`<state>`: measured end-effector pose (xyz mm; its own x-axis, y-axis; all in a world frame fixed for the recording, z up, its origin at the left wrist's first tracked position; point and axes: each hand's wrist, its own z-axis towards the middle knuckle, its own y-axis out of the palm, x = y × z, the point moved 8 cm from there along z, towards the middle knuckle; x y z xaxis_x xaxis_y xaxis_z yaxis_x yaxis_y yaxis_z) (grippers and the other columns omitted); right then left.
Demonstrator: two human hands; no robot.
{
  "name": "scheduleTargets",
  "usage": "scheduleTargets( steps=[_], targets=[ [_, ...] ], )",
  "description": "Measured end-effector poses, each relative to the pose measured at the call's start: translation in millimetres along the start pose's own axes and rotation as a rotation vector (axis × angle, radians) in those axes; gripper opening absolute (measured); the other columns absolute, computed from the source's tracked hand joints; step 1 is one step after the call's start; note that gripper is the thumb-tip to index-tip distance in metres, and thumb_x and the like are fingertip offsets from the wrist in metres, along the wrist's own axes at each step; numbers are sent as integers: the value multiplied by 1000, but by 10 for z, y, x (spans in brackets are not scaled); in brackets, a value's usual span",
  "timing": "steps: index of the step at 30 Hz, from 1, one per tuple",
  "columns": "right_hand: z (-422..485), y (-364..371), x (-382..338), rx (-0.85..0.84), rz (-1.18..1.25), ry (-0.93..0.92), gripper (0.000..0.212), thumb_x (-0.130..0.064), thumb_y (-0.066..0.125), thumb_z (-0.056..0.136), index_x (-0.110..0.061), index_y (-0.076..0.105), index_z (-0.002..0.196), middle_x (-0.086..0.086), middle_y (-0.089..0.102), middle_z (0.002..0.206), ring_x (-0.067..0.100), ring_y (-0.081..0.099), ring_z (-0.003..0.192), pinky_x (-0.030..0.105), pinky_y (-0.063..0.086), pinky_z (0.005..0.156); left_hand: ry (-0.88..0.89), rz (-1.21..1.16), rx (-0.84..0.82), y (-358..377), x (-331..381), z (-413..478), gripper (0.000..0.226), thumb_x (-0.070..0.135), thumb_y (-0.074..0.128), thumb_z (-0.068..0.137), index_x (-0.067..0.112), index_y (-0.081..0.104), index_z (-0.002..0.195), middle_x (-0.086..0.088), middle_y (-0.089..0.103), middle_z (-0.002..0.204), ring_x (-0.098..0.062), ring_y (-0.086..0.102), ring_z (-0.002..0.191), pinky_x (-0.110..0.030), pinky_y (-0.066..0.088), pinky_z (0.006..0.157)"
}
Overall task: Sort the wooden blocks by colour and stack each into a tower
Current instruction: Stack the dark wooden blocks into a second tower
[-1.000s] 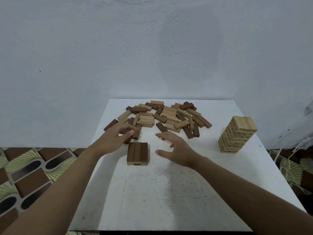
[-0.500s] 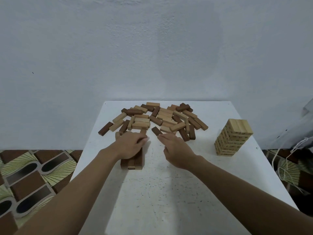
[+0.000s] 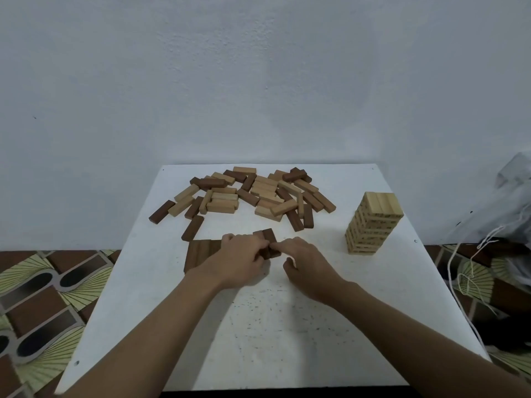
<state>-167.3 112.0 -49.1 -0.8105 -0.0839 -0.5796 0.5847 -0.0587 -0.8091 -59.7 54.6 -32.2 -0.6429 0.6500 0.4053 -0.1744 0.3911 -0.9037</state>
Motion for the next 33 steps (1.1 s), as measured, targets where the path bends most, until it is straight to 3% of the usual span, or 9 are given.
scheduleTargets(
  steps=[4, 6, 8, 12, 15, 20, 27, 31, 33],
  targets=[
    [-62, -88, 62, 25, 90, 20, 43, 6, 51, 91, -16, 70, 123, 1, 71, 117, 12, 62, 103, 18, 47, 90, 10, -16, 29, 54, 80, -124, 29, 11, 43, 99, 26, 64, 113, 7, 59, 95, -6, 47, 81, -41, 33, 91],
    [-79, -142, 104, 62, 174, 29, 35, 4, 54, 92, -13, 73, 116, 1, 74, 109, 6, 65, 96, 9, 46, 82, 23, 11, 16, 94, 132, -181, 33, 14, 44, 100, 27, 63, 125, 10, 52, 103, -9, 46, 94, -40, 32, 94],
    [-70, -207, 124, 123, 152, 18, 29, 0, 55, 95, -11, 72, 115, 1, 73, 107, 5, 64, 92, 8, 46, 79, 24, 30, 26, 151, 175, -231, 39, 18, 46, 102, 26, 56, 139, 10, 47, 120, -12, 45, 114, -37, 27, 96],
    [23, -250, 182, 171, -16, 27, 45, 1, 50, 93, -2, 55, 137, 9, 56, 139, 20, 57, 120, 31, 49, 101, 14, 73, 138, 268, 215, -287, 50, 25, 50, 100, 18, 45, 150, 0, 37, 152, -20, 34, 138, -37, 24, 104],
    [128, -187, 250, 92, -102, 87, 56, -1, 47, 91, 3, 41, 146, 12, 39, 153, 29, 51, 128, 41, 48, 102, 34, 53, 189, 396, 216, -298, 51, 26, 49, 102, 12, 44, 151, -5, 34, 159, -22, 32, 145, -41, 27, 112],
    [173, -145, 299, 87, -168, 99, 32, -4, 48, 92, 4, 62, 118, 8, 49, 138, 28, 60, 106, 38, 51, 89, 58, -32, 244, 577, 114, -321, 52, 30, 40, 106, 11, 41, 154, -2, 32, 165, -16, 20, 154, -43, 27, 121],
    [-82, -174, 159, 282, -77, 7, 27, -2, 57, 90, -3, 71, 113, 9, 69, 101, 21, 60, 93, 31, 52, 81, 110, -99, 343, 683, 47, -395, 50, 20, 39, 104, 15, 41, 154, 3, 34, 163, -11, 25, 153, -38, 28, 120],
    [-203, -177, 35, 301, -56, -68, 21, -1, 66, 84, -5, 76, 102, 9, 74, 93, 22, 63, 88, 29, 51, 78, 99, -136, 365, 614, 60, -381, 46, 19, 45, 105, 16, 48, 151, 3, 41, 159, -10, 31, 149, -27, 24, 121],
    [-211, -172, 29, 291, -30, -72, 20, -2, 68, 83, -7, 77, 100, 9, 76, 95, 23, 67, 88, 29, 53, 80, 78, -157, 337, 549, 58, -348, 43, 20, 51, 105, 14, 52, 148, 0, 47, 154, -9, 36, 143, -11, 19, 117]
  ],
)
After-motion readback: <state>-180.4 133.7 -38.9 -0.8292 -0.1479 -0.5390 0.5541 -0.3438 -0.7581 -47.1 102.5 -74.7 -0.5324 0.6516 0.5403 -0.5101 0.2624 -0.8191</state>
